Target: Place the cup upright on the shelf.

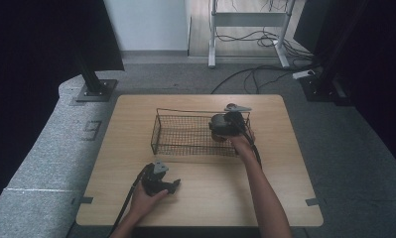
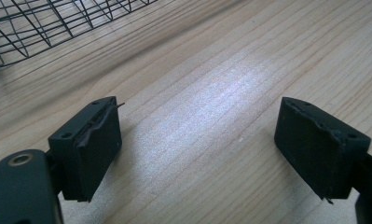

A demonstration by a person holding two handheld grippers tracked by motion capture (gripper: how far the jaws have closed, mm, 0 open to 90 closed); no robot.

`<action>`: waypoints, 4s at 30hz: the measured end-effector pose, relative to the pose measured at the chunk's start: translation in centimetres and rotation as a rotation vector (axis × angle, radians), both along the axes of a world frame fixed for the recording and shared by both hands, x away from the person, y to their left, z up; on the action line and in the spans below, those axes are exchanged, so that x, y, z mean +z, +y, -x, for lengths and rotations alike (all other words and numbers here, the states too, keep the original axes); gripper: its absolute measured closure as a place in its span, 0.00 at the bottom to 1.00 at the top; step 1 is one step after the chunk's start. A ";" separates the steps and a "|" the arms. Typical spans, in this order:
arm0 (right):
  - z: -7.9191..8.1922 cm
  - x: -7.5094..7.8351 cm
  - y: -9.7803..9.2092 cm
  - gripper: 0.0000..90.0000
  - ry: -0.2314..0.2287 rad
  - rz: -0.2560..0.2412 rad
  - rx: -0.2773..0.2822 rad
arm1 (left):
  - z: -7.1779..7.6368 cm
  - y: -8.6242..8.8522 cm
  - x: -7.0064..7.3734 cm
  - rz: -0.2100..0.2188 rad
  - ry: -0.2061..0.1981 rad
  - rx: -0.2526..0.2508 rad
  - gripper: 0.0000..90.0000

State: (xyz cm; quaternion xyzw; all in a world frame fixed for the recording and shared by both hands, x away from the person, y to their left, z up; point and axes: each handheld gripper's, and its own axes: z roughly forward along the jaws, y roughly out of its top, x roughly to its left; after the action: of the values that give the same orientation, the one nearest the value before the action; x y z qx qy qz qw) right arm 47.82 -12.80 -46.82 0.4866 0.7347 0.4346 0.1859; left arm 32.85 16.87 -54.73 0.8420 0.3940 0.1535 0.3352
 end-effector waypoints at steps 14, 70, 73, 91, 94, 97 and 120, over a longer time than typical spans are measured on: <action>0.0 -1.2 0.0 0.15 0.049 0.041 -0.012 | 0.0 0.0 0.0 0.000 0.000 0.000 0.16; 1.2 -0.6 -0.3 0.09 0.072 0.100 -0.046 | 0.0 0.0 0.0 -0.001 0.000 -0.001 0.16; 1.5 0.0 -0.5 0.10 0.036 0.077 -0.047 | 0.0 0.0 0.0 -0.001 0.000 0.000 0.16; 5.3 1.6 -1.4 0.17 -0.087 0.003 0.040 | 0.0 0.0 0.0 -0.001 0.001 0.000 0.16; 6.0 1.4 -1.6 0.18 -0.094 -0.006 0.049 | 0.0 0.0 0.0 -0.001 0.001 -0.001 0.16; 6.7 1.2 -1.9 0.19 -0.100 -0.013 0.056 | 0.0 0.0 0.0 -0.002 0.001 -0.001 0.16; 14.8 -2.6 -6.7 0.23 -0.118 -0.059 0.051 | 0.0 0.0 0.0 -0.001 0.000 -0.001 0.16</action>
State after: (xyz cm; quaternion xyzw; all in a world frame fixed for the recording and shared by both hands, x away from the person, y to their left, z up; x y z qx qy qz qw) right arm 33.04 -19.55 -49.45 0.4464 0.7214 0.4889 0.2032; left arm 32.85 16.88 -54.72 0.8423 0.3936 0.1535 0.3347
